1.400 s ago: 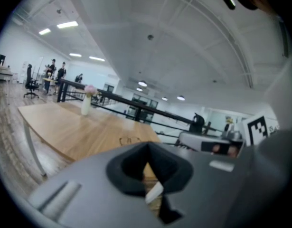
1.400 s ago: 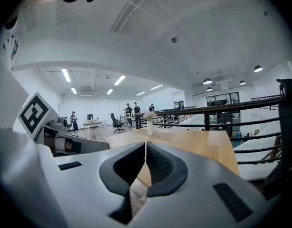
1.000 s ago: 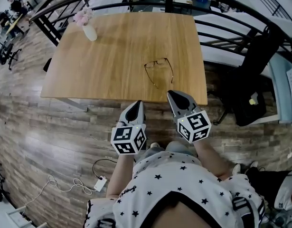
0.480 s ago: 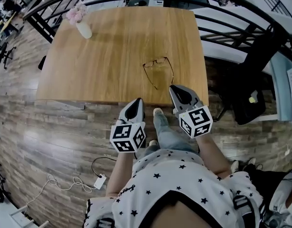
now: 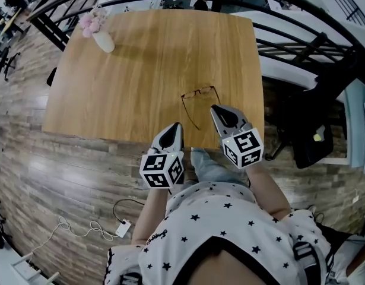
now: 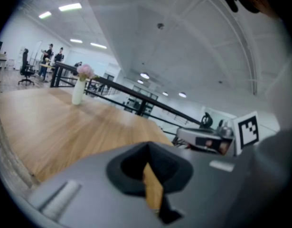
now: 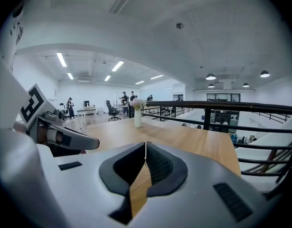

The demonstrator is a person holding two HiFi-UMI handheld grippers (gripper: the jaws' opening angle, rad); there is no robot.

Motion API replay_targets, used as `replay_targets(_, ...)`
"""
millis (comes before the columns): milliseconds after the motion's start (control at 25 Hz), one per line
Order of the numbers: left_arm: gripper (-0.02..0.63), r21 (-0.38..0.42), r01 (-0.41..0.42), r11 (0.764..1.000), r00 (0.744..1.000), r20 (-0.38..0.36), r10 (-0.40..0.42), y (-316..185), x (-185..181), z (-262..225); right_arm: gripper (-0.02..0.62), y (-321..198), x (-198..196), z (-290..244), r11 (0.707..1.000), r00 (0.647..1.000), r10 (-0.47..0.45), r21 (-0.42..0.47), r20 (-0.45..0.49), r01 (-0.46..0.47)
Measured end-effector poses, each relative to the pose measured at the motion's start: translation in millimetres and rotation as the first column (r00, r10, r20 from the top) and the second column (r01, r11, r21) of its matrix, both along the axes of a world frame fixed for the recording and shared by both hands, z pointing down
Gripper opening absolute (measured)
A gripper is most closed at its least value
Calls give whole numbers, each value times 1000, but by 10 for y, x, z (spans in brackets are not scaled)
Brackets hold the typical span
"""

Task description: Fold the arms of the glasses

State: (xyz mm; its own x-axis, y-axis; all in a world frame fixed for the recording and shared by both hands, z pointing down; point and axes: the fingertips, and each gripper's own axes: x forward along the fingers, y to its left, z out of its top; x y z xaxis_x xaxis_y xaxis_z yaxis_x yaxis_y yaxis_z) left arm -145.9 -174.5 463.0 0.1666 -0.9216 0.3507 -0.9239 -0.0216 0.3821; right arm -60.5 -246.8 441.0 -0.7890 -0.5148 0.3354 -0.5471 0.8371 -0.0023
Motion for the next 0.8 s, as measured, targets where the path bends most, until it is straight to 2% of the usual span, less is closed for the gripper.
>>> replay_targets(440, 6, -44, 27, 999, 999, -22, -28, -532, -128, 90, 20, -561, -264, 210, 995, 990, -97, -14, -104, 96)
replay_targets(800, 8, -93, 69, 993, 997, -38, -73, -712, -178, 255, 20, -899, -368, 518, 982, 959, -190, -34, -211, 188)
